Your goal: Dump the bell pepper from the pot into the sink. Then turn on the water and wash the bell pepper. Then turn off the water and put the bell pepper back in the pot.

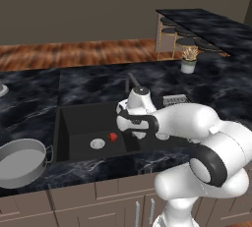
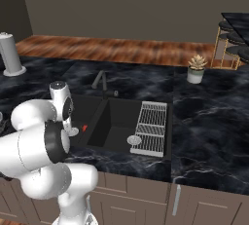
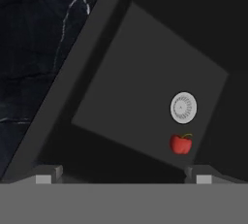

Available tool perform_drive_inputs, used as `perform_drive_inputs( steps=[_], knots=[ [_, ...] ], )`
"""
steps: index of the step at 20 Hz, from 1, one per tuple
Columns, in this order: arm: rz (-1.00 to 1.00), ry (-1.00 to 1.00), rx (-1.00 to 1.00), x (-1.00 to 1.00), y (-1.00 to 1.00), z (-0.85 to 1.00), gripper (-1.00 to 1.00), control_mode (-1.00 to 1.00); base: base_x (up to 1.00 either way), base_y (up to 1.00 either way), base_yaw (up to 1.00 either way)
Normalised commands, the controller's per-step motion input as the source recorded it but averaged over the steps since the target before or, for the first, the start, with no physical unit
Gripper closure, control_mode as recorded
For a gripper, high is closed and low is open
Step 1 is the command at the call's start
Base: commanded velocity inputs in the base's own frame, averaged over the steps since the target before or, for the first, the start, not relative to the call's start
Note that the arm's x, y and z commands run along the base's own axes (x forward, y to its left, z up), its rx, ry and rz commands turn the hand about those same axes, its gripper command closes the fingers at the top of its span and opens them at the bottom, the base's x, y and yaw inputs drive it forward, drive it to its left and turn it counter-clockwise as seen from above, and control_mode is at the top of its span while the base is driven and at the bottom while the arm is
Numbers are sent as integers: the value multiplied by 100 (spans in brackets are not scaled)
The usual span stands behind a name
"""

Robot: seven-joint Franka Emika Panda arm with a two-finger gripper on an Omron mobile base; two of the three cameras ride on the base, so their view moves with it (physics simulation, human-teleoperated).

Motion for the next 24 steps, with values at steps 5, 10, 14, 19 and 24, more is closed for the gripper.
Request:
perform_drive_inputs(
  steps=[5,10,14,19,24],
  knots=[
    [0,0,0,30,0,-9,-100,-100,0,0,0],
    [0,0,-1,19,0,-30,-100,-100,0,0,0],
    [0,0,-1,24,0,-41,-100,-100,0,0,0],
    [0,0,0,22,0,-24,-100,-100,0,0,0],
    [1,0,0,29,0,-10,-100,-100,0,0,0]
  ],
)
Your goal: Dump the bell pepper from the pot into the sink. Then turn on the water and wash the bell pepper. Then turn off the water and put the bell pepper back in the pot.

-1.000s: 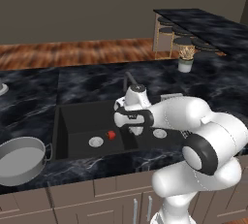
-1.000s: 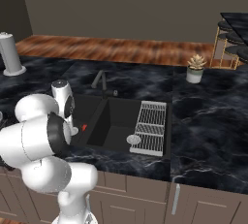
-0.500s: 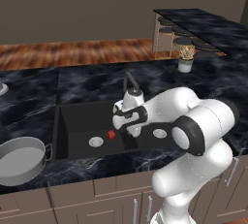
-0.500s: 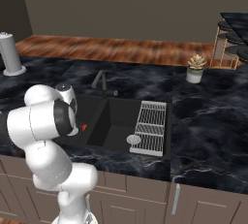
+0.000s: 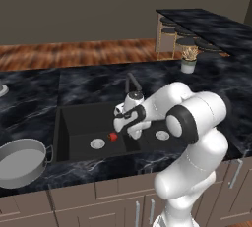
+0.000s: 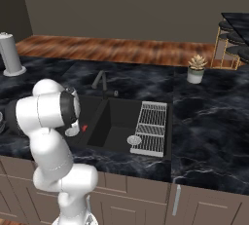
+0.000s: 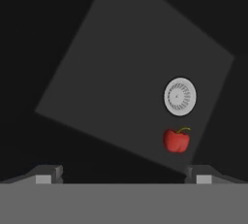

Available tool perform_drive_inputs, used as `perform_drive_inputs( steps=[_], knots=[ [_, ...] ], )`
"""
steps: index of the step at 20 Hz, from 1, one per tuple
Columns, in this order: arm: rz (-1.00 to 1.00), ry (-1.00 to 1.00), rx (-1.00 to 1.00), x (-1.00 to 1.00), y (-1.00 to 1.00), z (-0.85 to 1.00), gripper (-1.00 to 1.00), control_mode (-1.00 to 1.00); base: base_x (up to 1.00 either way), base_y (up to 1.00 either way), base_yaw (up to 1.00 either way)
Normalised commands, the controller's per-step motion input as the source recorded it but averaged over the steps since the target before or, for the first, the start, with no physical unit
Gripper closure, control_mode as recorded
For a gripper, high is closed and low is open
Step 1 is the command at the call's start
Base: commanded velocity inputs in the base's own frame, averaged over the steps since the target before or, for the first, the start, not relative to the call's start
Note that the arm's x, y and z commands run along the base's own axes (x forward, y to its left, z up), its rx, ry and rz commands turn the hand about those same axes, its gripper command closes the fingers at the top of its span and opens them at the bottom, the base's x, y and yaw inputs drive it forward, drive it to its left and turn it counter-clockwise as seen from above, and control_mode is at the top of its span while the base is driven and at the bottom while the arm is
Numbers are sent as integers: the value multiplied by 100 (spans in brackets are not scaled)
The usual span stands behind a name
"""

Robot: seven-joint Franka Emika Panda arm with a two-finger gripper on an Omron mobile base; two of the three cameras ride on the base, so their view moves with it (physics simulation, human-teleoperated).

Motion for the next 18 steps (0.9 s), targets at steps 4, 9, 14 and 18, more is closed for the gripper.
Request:
perform_drive_inputs(
  steps=[4,9,14,18],
  knots=[
    [1,0,0,33,0,-14,-100,-100,0,0,0],
    [2,0,-4,31,4,-23,-100,-100,0,0,0],
    [1,1,-6,31,15,-28,-100,-100,0,0,0],
    [0,0,-4,27,18,-18,-100,-100,0,0,0]
  ],
)
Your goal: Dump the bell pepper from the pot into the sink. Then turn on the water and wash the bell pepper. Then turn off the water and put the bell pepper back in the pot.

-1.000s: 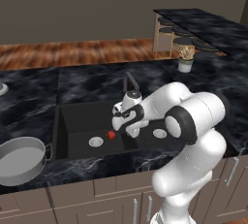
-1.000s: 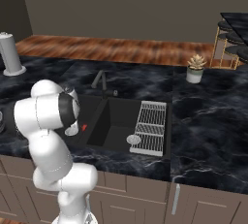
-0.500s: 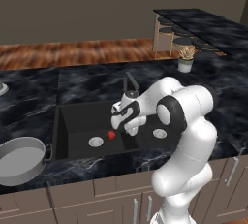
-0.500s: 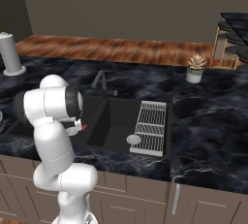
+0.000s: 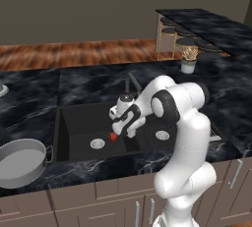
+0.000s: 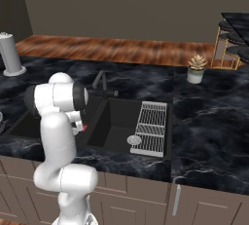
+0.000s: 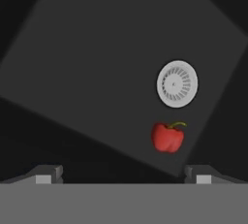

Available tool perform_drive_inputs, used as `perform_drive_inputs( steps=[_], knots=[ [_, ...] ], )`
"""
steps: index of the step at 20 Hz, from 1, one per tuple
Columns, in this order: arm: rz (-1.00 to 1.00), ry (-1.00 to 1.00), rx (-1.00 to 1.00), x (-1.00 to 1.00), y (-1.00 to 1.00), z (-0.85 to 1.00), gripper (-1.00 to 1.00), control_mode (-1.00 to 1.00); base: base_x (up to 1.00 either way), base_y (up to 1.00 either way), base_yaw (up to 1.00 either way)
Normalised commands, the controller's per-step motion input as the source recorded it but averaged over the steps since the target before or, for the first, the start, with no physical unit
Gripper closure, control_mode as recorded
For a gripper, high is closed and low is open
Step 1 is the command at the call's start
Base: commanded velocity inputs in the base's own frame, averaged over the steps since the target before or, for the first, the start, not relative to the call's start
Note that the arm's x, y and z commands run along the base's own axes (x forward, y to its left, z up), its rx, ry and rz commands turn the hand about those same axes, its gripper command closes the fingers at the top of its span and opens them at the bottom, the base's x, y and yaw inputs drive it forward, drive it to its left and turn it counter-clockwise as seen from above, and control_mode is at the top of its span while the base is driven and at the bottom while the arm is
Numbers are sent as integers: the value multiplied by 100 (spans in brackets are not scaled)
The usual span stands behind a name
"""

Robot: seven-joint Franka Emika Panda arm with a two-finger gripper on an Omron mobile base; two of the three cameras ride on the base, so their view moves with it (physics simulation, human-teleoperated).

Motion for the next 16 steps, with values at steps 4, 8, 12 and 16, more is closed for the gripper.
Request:
perform_drive_inputs(
  steps=[4,8,12,16],
  knots=[
    [0,0,-1,26,11,-12,-100,-100,0,0,0],
    [2,0,0,20,2,-22,-100,-100,0,0,0],
    [6,0,0,12,0,-24,-100,-100,0,0,0],
    [10,0,0,3,0,-18,-100,-100,0,0,0]
  ],
)
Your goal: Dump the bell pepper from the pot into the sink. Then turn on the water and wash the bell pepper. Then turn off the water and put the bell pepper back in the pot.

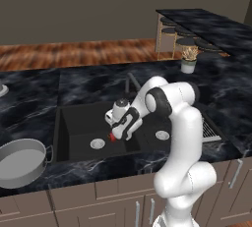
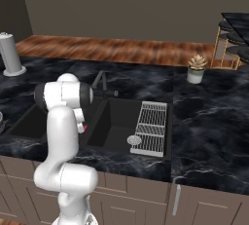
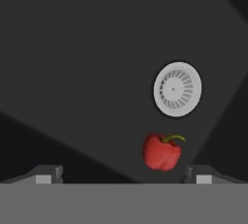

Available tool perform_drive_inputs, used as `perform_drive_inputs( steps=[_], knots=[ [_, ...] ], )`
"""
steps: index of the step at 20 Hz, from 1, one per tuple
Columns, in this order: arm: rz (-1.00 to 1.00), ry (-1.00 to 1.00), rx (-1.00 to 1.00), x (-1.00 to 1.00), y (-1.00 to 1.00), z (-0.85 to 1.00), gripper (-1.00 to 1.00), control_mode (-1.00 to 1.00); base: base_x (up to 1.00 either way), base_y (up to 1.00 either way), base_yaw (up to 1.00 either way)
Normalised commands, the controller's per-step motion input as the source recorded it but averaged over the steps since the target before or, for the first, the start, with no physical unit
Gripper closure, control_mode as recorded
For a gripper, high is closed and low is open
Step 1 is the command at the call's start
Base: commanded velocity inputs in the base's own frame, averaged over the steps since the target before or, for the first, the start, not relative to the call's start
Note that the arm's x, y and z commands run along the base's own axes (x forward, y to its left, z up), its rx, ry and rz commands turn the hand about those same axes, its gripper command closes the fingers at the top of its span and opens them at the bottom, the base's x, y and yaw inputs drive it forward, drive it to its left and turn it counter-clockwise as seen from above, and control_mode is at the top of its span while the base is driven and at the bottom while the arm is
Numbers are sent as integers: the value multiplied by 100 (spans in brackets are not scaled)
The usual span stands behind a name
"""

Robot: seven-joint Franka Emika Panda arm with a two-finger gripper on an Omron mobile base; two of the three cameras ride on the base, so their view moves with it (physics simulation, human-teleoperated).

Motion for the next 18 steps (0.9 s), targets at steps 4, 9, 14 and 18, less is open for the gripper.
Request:
perform_drive_inputs(
  steps=[4,9,14,18],
  knots=[
    [10,0,0,6,0,-11,-100,-100,0,0,0],
    [3,0,0,17,0,-12,-100,-100,0,0,0],
    [0,2,0,33,0,-16,-100,-100,0,0,0],
    [0,7,0,33,0,-18,-100,-100,0,0,0]
  ],
)
